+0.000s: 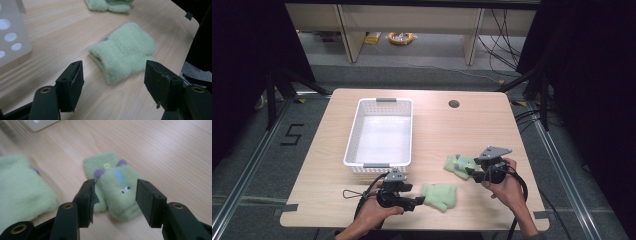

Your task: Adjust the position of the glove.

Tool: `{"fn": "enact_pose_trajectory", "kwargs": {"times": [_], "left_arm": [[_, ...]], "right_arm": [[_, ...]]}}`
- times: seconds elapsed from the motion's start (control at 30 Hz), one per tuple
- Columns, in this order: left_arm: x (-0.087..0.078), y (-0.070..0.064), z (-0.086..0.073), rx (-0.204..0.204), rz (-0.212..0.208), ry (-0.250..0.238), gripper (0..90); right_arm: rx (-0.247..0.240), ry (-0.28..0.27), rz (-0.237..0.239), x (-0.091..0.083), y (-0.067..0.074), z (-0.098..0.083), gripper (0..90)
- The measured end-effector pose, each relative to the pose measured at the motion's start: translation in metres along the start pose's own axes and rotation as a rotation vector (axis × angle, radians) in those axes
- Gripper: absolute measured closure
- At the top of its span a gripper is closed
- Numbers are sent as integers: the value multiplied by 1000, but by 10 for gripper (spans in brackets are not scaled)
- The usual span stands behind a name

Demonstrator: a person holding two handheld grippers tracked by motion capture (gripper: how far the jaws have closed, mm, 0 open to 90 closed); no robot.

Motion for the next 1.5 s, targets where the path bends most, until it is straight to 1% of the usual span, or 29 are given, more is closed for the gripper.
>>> {"fn": "enact_pose_trajectory", "kwargs": {"times": [0.07,0.13,0.17,0.2,0.23,0.27,0.33,0.37,0.4,0.43,0.5,0.53,0.57,0.6,0.67,0.7,0.77,0.8,0.83,1.0,1.03,1.1,1.13,1.2,1.33,1.37,1.4,1.47,1.5], "left_arm": [[-2,-2,-3,-7,-6,3,295],[-4,-3,-6,8,-1,3,286],[-5,-4,-7,-1,12,-2,282],[-5,-2,-8,10,11,-4,278],[-6,-2,-9,0,17,-8,276],[-7,0,-10,21,28,3,270],[-7,1,-12,12,36,-1,269],[-7,4,-15,2,37,6,268],[-7,4,-15,2,37,6,267],[-7,5,-17,-9,50,3,267],[-8,6,-18,-4,41,10,267],[-8,6,-18,-5,42,8,265],[-8,6,-19,-10,39,4,265],[-8,6,-19,-10,39,5,265],[-9,6,-20,-10,40,8,263],[-9,7,-20,-8,40,8,263],[-8,6,-20,-3,45,5,263],[-8,5,-20,-5,54,0,263],[-7,6,-20,4,51,12,263],[-6,6,-21,11,53,18,263],[-7,6,-21,13,57,15,263],[-6,6,-21,10,54,6,263],[-7,7,-21,13,57,11,263],[-7,7,-21,16,57,15,263],[-5,9,-22,13,58,18,263],[-5,9,-22,6,53,16,263],[-6,10,-22,14,63,26,263],[-5,10,-22,8,58,20,263],[-5,10,-22,4,53,16,263]], "right_arm": [[10,9,9,5,-2,4,507],[17,16,5,10,-3,6,507],[19,20,17,13,-5,8,507],[41,12,34,17,-5,10,507],[25,32,33,18,-7,11,507],[30,29,34,21,-6,12,507],[36,28,43,28,-5,14,508],[15,48,33,32,-6,16,511],[15,48,33,32,-6,16,511],[9,74,45,33,-6,17,510],[11,83,54,35,-5,17,510],[15,63,42,38,-5,18,511],[6,80,49,38,-6,18,510],[23,66,47,41,-5,19,510],[2,82,47,42,-7,19,510],[0,112,54,45,-7,19,509],[19,114,58,46,-6,19,511],[5,97,51,48,-7,20,515],[-8,105,55,48,-8,20,523],[0,82,40,50,-8,17,578],[-13,88,44,50,-10,14,658],[-3,65,42,51,-11,13,691],[-19,70,47,49,-14,13,783],[-14,66,64,50,-13,12,789],[-31,45,49,51,-12,13,818],[-20,45,45,49,-11,13,820],[-21,28,42,48,-12,13,823],[-23,24,53,41,-13,14,826],[-26,4,44,39,-13,15,826]]}}
Point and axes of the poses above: each handheld gripper's, and its own axes: x roughly forward along the jaws, z roughly out of its top, y roughly to its left, the point moved 1 cm from there along x, roughly forward along the jaws, and after that the axes turned 15 degrees about y, right-handed, at the moved point
